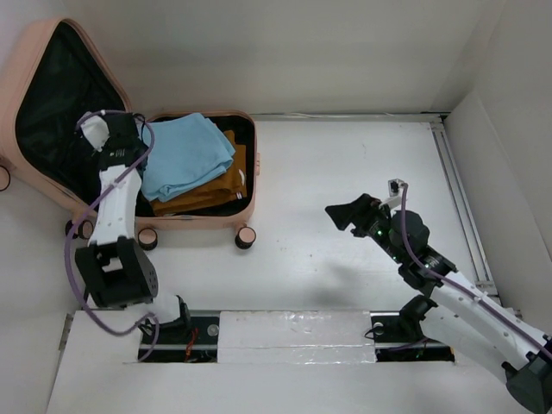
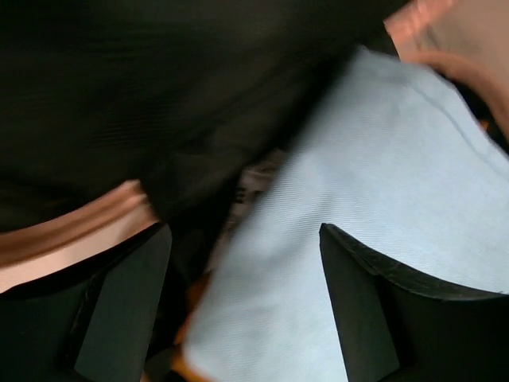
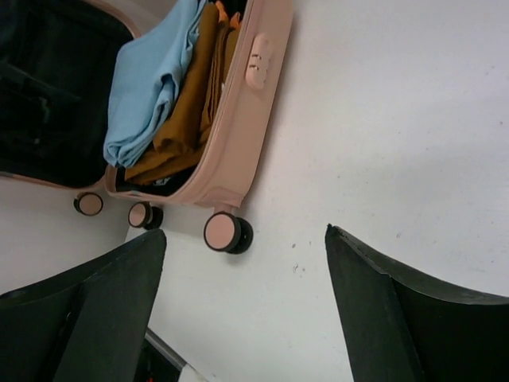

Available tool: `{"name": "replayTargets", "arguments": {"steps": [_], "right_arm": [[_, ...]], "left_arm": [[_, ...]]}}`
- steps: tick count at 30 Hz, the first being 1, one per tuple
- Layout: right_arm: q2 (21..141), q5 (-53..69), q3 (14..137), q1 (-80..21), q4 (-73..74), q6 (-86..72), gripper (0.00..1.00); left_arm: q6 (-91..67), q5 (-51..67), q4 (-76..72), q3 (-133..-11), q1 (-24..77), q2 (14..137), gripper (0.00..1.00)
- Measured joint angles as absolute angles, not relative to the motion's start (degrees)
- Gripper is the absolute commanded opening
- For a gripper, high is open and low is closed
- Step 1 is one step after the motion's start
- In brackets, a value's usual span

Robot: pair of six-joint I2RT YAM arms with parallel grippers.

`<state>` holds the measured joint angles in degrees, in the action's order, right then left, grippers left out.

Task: Pack the luggage

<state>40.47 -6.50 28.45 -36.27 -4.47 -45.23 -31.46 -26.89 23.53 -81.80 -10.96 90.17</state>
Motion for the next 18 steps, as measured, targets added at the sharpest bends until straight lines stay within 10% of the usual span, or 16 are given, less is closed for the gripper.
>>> {"name": "replayTargets", "arguments": {"steps": [5,10,12,18], "right_arm": [[42.06,-3.90,28.62,-37.12,-4.73,-44.23,0.76],[44.01,-0.43,29.76,-37.60,-5.32,-42.54,0.13],[44.56,0.51,30.04,-37.78,-5.52,-42.19,0.13],[44.60,3.64,30.46,-38.02,-5.63,-41.17,0.67]], "left_arm": [[-33.74,-35.94,22.41,-74.59,-10.96,74.32,0.70],[-33.93,-43.46,21.26,-73.71,-10.94,61.98,0.67],[-33.87,-46.33,21.52,-73.69,-10.92,58.35,0.67],[-33.32,-57.28,27.44,-74.67,-11.35,58.65,0.69]]}}
